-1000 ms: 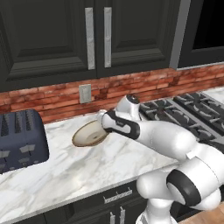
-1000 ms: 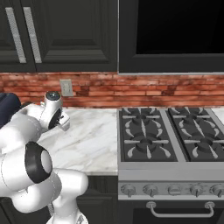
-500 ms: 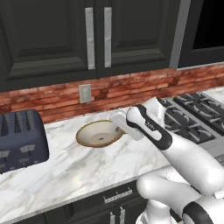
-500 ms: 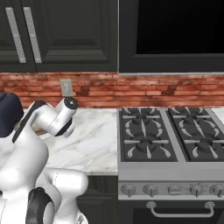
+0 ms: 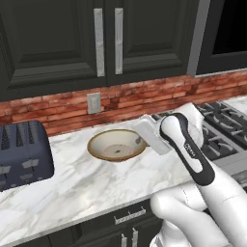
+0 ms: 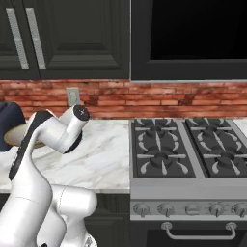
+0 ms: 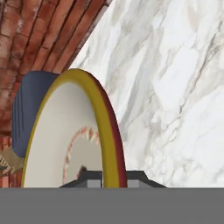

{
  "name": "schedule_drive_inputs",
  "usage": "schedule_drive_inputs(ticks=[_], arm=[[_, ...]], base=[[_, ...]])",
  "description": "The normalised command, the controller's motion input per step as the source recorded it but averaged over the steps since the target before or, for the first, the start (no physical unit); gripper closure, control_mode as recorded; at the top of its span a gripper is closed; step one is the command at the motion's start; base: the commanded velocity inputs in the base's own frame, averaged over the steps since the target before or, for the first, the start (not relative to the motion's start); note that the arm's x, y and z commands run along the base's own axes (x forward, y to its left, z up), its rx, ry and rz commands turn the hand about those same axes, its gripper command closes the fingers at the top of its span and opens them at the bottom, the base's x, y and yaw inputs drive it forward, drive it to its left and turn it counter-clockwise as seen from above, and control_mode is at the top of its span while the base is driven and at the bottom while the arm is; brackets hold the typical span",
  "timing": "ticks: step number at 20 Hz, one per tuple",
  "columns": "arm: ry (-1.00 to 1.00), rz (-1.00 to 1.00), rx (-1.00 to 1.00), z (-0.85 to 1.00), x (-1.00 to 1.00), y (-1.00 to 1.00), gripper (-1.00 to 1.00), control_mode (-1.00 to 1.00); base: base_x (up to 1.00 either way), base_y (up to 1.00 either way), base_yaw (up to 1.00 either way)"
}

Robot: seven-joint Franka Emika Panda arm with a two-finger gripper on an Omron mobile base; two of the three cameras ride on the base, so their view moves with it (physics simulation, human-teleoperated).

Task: Pick the cup and bowl from the counter and place them on the counter next to the sink.

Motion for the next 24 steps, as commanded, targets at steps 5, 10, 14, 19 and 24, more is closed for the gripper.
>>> schedule_drive_inputs(ticks=[5, 10, 14, 19, 24], arm=[[0.17, 0.0, 0.0, 0.73, -0.6, -0.23, 1.0, -1.0], [0.08, 0.0, 0.0, 0.39, -0.57, -0.24, 1.0, -1.0], [-0.07, 0.0, 0.0, 0.04, -0.39, -0.14, 1.0, -1.0], [-0.18, 0.0, -0.01, -0.04, -0.11, -0.01, 1.0, -1.0], [-0.14, 0.0, 0.0, 0.0, 0.02, 0.0, 1.0, -1.0]], base=[[0.0, 0.0, 0.0], [0.0, 0.0, 0.0], [0.0, 0.0, 0.0], [0.0, 0.0, 0.0], [0.0, 0.0, 0.0]])
